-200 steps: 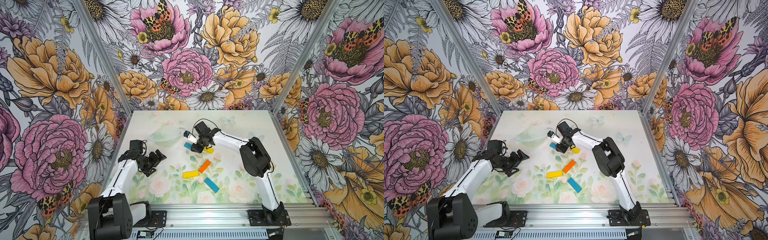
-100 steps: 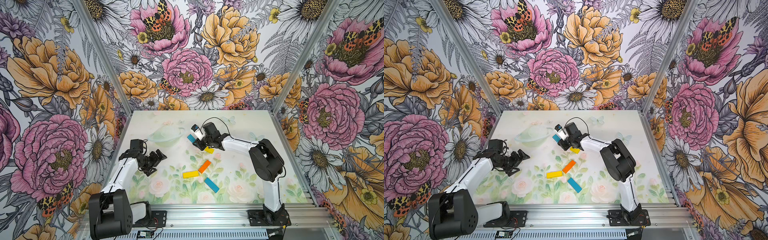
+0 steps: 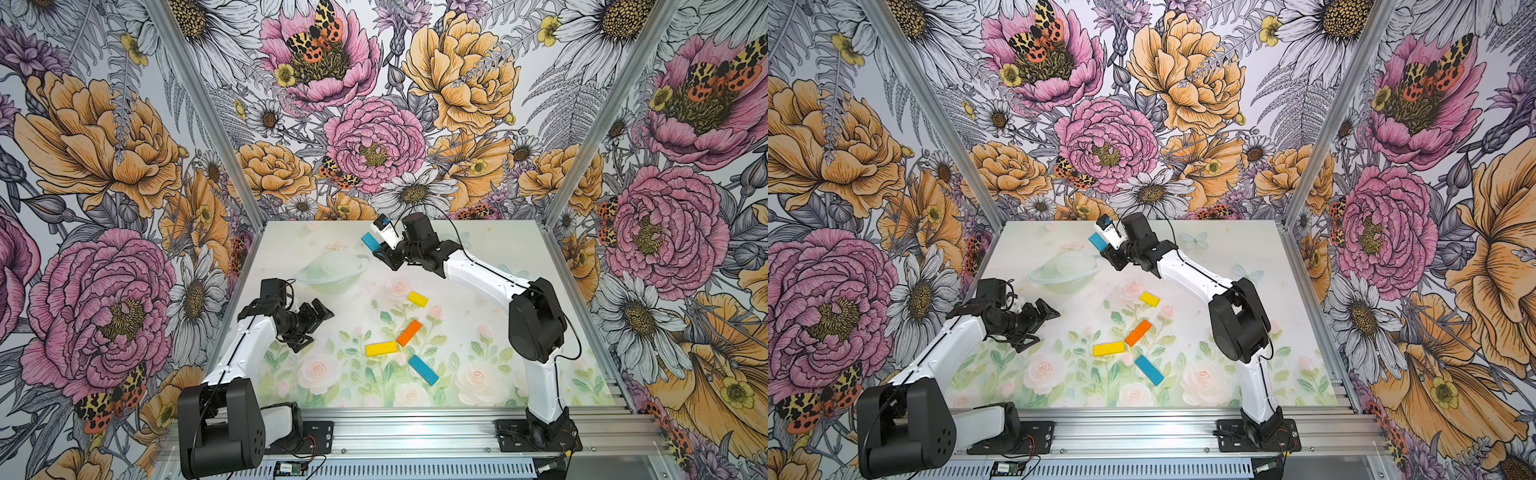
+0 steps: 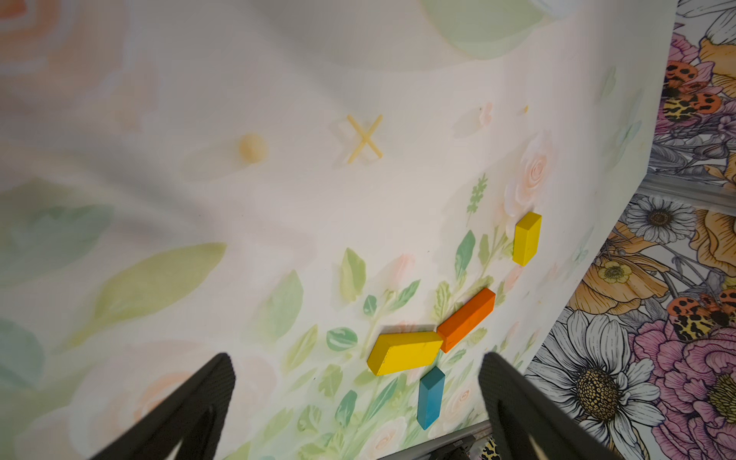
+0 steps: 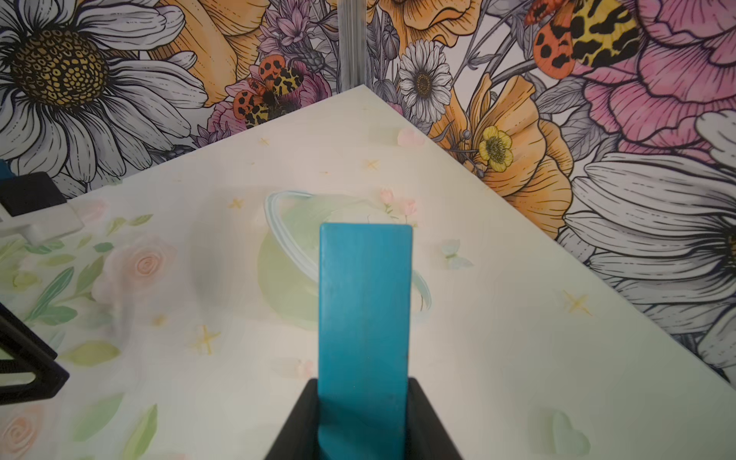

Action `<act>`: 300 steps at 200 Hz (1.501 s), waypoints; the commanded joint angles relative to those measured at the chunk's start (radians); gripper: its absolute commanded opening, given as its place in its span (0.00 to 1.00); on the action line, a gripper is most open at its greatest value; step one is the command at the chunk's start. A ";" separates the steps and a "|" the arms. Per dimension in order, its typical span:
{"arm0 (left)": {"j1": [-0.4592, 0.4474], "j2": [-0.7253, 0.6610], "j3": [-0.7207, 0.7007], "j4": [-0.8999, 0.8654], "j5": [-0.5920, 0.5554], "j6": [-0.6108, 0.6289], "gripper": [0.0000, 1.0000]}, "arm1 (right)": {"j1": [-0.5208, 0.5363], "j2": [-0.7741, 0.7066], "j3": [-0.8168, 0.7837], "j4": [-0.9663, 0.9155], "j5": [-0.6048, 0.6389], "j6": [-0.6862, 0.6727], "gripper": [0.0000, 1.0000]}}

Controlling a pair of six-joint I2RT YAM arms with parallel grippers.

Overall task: Assemble the number 7 with building blocks
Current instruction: Place the building block at the center of the board.

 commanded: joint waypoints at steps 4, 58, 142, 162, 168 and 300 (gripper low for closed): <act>0.017 -0.013 0.019 0.016 0.011 0.023 0.99 | 0.010 0.028 -0.083 -0.045 -0.003 -0.025 0.21; 0.017 -0.016 0.018 0.016 0.010 0.021 0.99 | 0.009 -0.102 -0.395 0.076 0.038 0.006 0.21; 0.017 -0.043 0.006 0.017 0.006 0.005 0.99 | 0.009 0.011 -0.129 0.020 0.003 -0.006 0.21; 0.017 -0.051 0.001 0.016 -0.001 0.001 0.99 | 0.014 0.094 0.006 -0.114 -0.025 -0.068 0.21; 0.018 -0.054 -0.001 0.017 -0.002 0.001 0.99 | 0.018 0.114 0.042 -0.158 -0.026 -0.095 0.21; 0.017 -0.083 -0.024 0.018 -0.010 -0.016 0.99 | 0.067 0.168 0.121 -0.604 0.059 -0.453 0.19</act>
